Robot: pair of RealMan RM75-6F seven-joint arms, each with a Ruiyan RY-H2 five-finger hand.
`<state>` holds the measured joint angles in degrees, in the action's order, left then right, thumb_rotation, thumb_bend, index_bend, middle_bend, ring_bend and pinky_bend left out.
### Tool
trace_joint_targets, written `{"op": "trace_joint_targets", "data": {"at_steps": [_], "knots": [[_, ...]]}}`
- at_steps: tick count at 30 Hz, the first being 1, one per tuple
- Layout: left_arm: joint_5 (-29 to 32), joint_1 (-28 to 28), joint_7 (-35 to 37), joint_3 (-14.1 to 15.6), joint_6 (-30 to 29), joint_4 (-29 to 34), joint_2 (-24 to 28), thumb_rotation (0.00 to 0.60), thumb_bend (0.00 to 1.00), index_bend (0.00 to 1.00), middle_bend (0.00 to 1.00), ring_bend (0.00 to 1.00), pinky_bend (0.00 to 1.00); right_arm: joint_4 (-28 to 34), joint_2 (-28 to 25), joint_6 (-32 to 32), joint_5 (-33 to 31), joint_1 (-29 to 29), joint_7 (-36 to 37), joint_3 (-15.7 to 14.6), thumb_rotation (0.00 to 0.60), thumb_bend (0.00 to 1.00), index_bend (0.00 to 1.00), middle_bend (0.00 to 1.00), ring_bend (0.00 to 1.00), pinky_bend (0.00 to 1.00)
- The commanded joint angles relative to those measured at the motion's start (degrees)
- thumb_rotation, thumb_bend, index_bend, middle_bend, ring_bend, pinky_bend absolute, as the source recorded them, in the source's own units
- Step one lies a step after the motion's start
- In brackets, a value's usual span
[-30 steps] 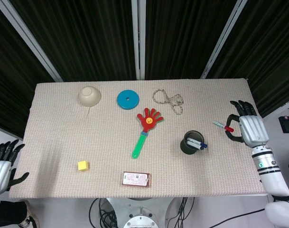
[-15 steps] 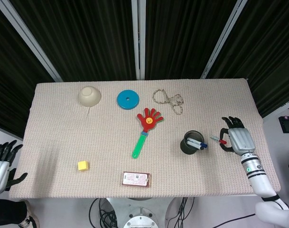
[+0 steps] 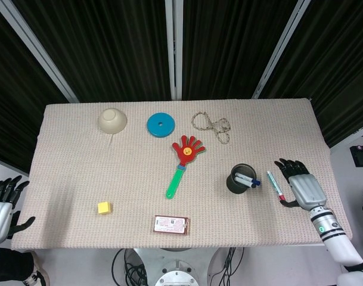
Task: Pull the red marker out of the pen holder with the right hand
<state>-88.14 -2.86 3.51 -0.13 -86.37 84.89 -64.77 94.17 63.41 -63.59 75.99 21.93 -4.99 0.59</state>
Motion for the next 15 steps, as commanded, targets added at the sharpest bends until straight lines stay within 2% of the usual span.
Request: {"op": "trace_joint_targets", "data": {"at_steps": [1,6,11,15], "knots": [[-0.2,0.0,-0.1,0.0,-0.3,0.2,0.0,0.6,0.16,0.14,0.04,0.0,0.06,2.1,-2.8,-7.0,3.4,-4.7,1.2,-1.7,0.6,0.04,0.0,0.0,0.0,0.0],[-0.7,0.0,-0.7,0.2,-0.4,1.2,0.4,0.6,0.16,0.14,0.04,0.0,0.06,-1.5,-3.1,-15.9,3.5,-11.9,3.2,-2.9,0.6,0.04,0.0,0.0,0.0,0.0],[-1.3,-0.3,-1.8,0.0,-0.6,2.6,1.2,0.6,0.16,0.14,0.04,0.0,0.06,-5.9,-1.8,-20.6,-0.4,-17.3,4.1,-2.4,0.6,0.04,0.0,0.0,0.0,0.0],[-1.5,-0.5,-2.6,0.0,-0.5,3.4,1.7,0.6,0.16,0.14,0.04,0.0,0.06,-6.8,-1.2,-22.7,-0.4,-19.4,6.3,-1.8,0.6,0.05,0.0,0.0,0.0,0.0]]}}
